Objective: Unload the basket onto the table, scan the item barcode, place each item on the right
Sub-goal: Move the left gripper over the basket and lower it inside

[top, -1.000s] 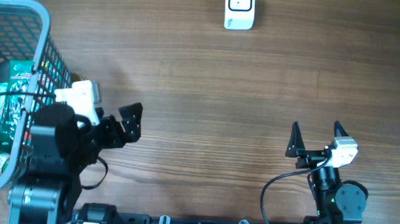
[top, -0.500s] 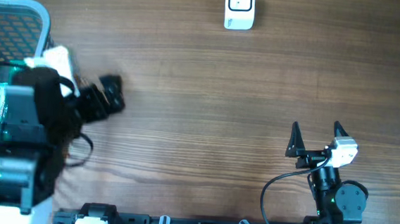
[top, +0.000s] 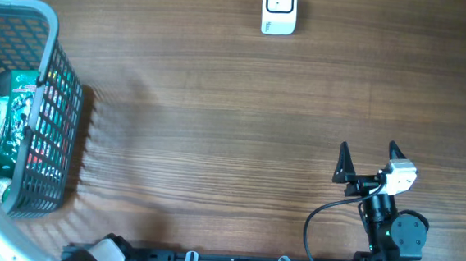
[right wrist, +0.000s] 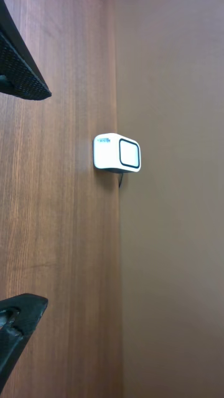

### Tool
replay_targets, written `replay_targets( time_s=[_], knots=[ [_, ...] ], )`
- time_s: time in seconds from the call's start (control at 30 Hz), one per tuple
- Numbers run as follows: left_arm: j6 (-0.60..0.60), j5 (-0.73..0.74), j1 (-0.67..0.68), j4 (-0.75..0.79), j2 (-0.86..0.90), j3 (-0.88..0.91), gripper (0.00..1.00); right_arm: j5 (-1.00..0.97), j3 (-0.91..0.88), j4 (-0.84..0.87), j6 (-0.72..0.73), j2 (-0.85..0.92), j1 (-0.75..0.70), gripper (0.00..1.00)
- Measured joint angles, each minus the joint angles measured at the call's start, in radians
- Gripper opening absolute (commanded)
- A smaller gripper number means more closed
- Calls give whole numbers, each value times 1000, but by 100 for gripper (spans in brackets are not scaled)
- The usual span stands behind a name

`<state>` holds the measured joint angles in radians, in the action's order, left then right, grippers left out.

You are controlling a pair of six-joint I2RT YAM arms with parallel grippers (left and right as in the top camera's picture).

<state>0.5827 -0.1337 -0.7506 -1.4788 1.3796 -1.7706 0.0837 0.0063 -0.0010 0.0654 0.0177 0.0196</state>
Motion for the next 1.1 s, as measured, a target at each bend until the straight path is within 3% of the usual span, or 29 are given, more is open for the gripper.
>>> replay_targets(
  time_s=[0.13,0.27,0.57,1.1],
  knots=[
    [8,27,-114,13,63,7,100,0,0,0,0,0,0,100],
    [10,-18,-143,72,114,51,100,0,0,0,0,0,0,100],
    [11,-109,-148,200,266,81,100,0,0,0,0,0,0,100],
    [11,-139,-150,359,434,83,98,0,0,0,0,0,0,100]
  ],
)
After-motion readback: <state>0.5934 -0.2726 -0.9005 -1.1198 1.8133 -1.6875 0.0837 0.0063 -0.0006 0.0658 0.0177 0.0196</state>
